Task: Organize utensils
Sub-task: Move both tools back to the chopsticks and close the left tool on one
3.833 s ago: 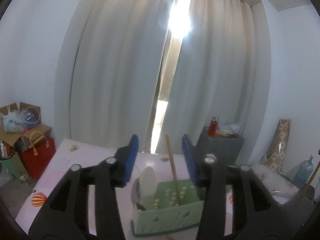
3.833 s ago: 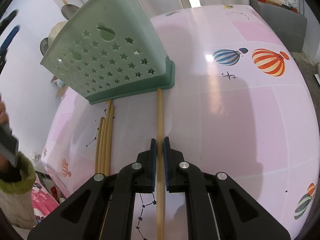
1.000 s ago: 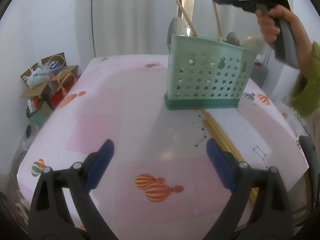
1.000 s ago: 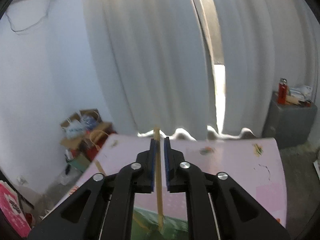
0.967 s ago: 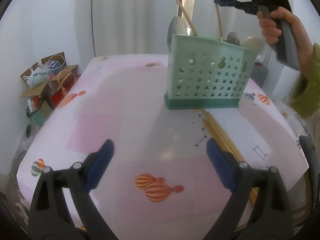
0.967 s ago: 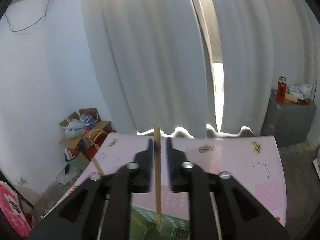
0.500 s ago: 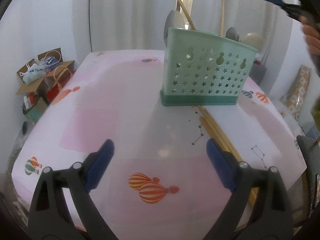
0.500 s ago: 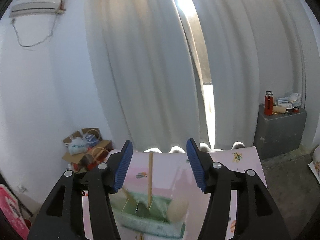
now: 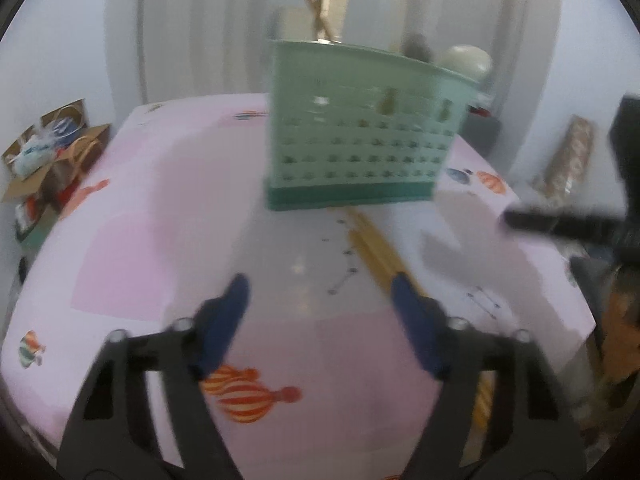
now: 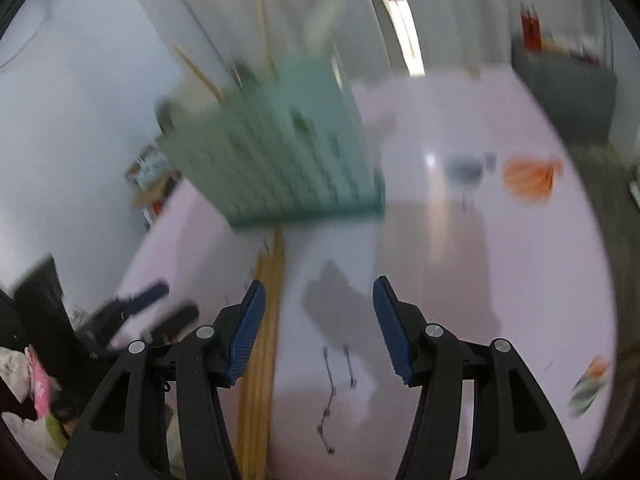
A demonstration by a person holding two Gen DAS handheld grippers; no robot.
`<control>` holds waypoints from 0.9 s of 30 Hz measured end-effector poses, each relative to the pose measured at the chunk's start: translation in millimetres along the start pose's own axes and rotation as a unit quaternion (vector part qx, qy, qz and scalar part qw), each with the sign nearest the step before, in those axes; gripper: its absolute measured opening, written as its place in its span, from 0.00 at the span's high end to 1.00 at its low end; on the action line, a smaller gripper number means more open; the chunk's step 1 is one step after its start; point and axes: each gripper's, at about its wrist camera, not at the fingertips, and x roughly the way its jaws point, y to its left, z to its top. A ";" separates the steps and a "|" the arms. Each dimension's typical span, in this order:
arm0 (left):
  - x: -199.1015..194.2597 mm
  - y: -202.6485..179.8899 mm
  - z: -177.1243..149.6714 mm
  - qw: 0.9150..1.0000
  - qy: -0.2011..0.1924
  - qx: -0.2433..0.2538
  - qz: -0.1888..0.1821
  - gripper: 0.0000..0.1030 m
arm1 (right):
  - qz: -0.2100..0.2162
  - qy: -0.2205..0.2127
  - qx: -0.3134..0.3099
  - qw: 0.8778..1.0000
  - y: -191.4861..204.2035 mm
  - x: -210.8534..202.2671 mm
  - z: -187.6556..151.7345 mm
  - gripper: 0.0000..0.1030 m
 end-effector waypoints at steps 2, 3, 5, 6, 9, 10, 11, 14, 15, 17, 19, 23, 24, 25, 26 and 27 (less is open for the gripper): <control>6.4 -8.6 -0.1 1.000 0.009 0.011 -0.017 0.53 | 0.002 0.017 0.011 1.000 -2.5 8.2 -7.7 0.47; 9.1 -12.4 -0.1 1.000 0.013 0.015 -0.023 0.56 | 0.004 0.023 0.014 1.000 -3.3 11.3 -10.4 0.47; 14.8 -21.5 -0.5 0.999 0.020 0.022 -0.034 0.63 | 0.006 0.027 0.014 1.000 -0.7 13.5 -11.9 0.47; 17.6 -25.7 -0.7 0.999 0.023 0.026 -0.039 0.64 | 0.005 0.025 0.011 1.000 -0.1 12.8 -11.1 0.47; 24.6 -34.8 -2.0 0.998 0.034 0.033 -0.045 0.68 | 0.009 0.022 0.010 1.000 3.5 9.3 -11.6 0.47; 26.7 -37.2 -3.6 0.998 0.037 0.035 -0.045 0.70 | 0.009 0.022 0.010 1.000 3.6 13.0 -12.7 0.47; 28.0 -38.1 -4.3 0.998 0.039 0.037 -0.044 0.71 | 0.010 0.022 0.010 1.000 3.9 14.2 -13.7 0.47; 31.7 -38.8 -7.8 0.997 0.048 0.039 -0.041 0.74 | 0.010 0.023 0.010 1.000 1.6 14.8 -16.9 0.47; 31.9 -37.9 -8.9 0.997 0.048 0.037 -0.042 0.74 | 0.011 0.023 0.010 1.000 1.6 14.8 -17.0 0.47; 31.4 -36.9 -9.2 0.997 0.047 0.035 -0.041 0.74 | 0.011 0.023 0.013 1.000 -0.9 13.2 -17.6 0.47; 32.3 -35.8 -8.7 0.998 0.047 0.035 -0.038 0.74 | 0.012 0.023 0.014 1.000 -1.6 13.7 -17.3 0.47; 33.8 -32.7 -9.1 0.998 0.047 0.033 -0.032 0.75 | 0.013 0.026 0.012 0.999 0.3 15.8 -17.3 0.47; 33.8 -32.3 -9.0 0.998 0.047 0.035 -0.030 0.76 | 0.013 0.027 0.010 0.999 1.1 16.3 -17.5 0.47; 33.9 -33.3 -9.3 0.998 0.046 0.042 -0.024 0.79 | 0.013 0.028 0.008 0.999 2.2 16.9 -17.7 0.47; 33.6 -33.5 -9.4 0.998 0.046 0.047 -0.020 0.80 | 0.014 0.029 0.007 0.999 2.5 16.8 -18.0 0.47; 33.8 -34.2 -9.5 0.997 0.046 0.052 -0.016 0.81 | 0.014 0.031 0.006 0.999 3.6 17.6 -17.9 0.47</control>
